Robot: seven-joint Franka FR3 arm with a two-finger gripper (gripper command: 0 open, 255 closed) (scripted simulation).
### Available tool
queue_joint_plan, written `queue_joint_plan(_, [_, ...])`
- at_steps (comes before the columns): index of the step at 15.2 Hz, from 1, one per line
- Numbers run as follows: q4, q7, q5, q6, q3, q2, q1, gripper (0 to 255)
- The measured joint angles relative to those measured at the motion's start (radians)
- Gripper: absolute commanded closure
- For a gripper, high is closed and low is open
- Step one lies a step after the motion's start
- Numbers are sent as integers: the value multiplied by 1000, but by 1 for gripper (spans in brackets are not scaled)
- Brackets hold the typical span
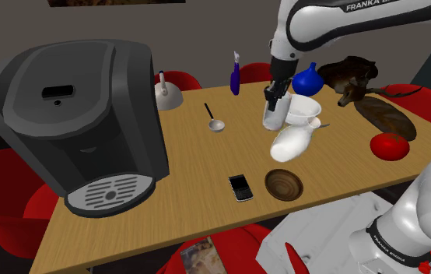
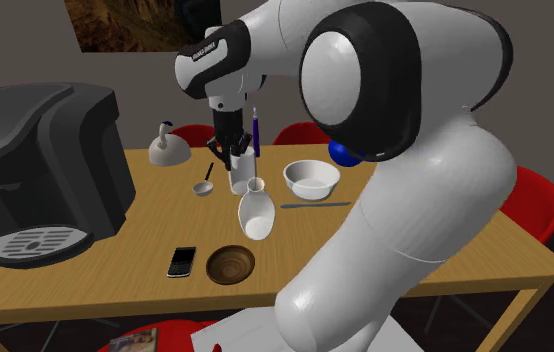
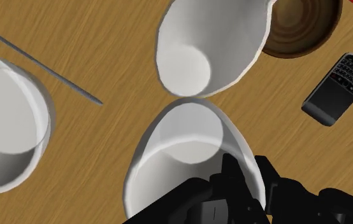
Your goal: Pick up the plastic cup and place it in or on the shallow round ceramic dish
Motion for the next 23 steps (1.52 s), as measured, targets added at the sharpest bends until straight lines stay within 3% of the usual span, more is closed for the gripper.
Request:
queue_joint_plan(7, [-177,114,29,-44,81,-222,46,255])
queue_joint_plan(14, [-279,238,96,-130,178,-418,110,255])
queue_joint_plan(23, [-397,261,123,-36,209,-443,128,255])
